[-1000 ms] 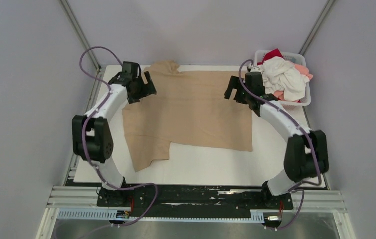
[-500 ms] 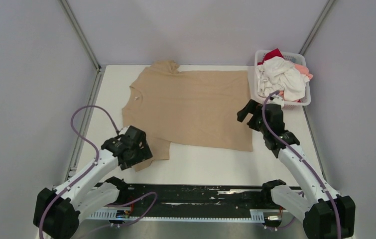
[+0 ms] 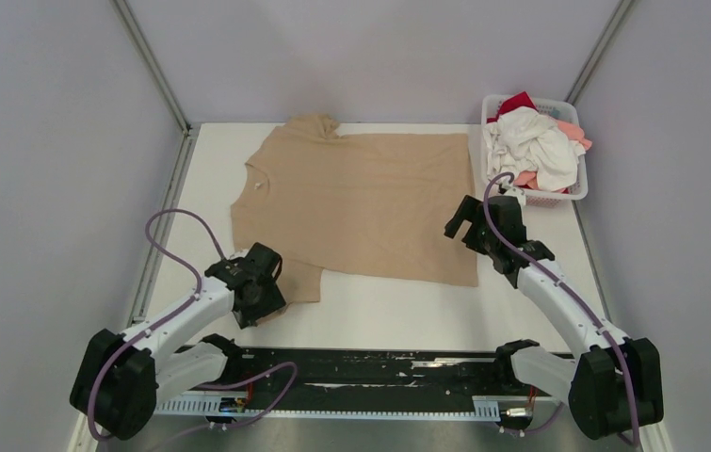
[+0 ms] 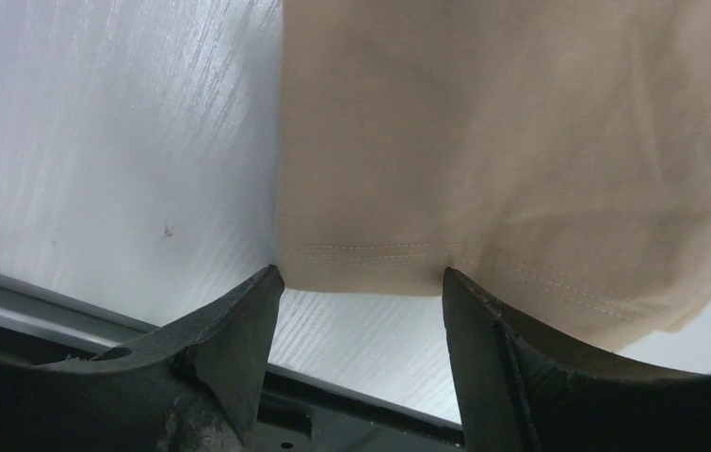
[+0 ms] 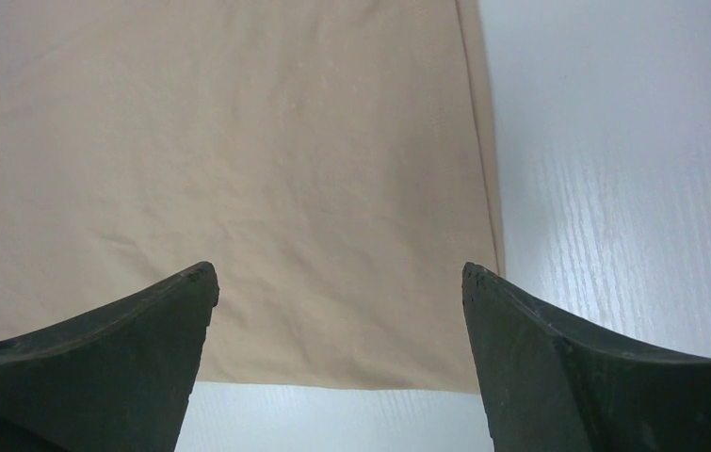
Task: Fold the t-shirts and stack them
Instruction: Grab the side of the flattened tshirt closest away from the robot with both arms
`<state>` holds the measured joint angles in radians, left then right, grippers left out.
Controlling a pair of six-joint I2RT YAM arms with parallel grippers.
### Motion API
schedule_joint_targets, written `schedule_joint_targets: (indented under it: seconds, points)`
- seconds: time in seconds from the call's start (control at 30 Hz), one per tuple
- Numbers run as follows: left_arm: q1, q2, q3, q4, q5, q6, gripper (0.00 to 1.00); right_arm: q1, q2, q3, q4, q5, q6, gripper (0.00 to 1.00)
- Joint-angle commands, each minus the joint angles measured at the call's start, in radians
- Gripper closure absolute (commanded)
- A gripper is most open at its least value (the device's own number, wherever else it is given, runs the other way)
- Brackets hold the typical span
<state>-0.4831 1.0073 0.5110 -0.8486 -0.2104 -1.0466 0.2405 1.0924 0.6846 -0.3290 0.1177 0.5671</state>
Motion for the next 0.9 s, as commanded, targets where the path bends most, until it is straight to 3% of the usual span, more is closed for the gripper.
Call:
schedule_joint_targets:
  seconds: [0.0, 0.23, 0.3, 0.37, 0.43, 0.5, 0.6, 0.77, 0.87]
  points:
    - [-0.005, 0.076, -0.02, 0.103, -0.001, -0.039, 0.29, -0.002, -0.02, 0.026, -0.012, 0.033, 0.01, 0.0]
    - [-0.003, 0.188, -0.002, 0.188, -0.068, -0.032, 0.33, -0.002, -0.068, 0.003, -0.047, 0.031, 0.017, 0.0]
    - [0.002, 0.212, -0.001, 0.221, -0.07, -0.021, 0.4, -0.002, -0.082, -0.004, -0.064, 0.036, 0.015, 0.0]
    - [0.006, 0.232, 0.006, 0.241, -0.065, -0.014, 0.53, -0.001, -0.096, -0.006, -0.094, 0.042, 0.012, 0.0]
    - [0.006, 0.246, 0.02, 0.237, -0.067, -0.009, 0.79, -0.002, -0.115, -0.008, -0.14, 0.036, 0.012, 0.0]
    - [0.007, 0.234, 0.031, 0.224, -0.081, -0.004, 0.98, -0.002, -0.131, -0.017, -0.215, 0.012, 0.012, 0.01]
    - [0.006, 0.19, 0.031, 0.197, -0.102, 0.01, 1.0, -0.002, -0.152, -0.065, -0.281, -0.002, 0.033, 0.03]
    - [0.007, 0.047, 0.004, 0.171, -0.126, 0.006, 1.0, -0.001, -0.109, -0.126, -0.253, 0.024, 0.086, 0.09]
    - [0.007, -0.032, -0.016, 0.171, -0.111, 0.017, 1.0, -0.002, -0.043, -0.141, -0.171, 0.033, 0.096, 0.24]
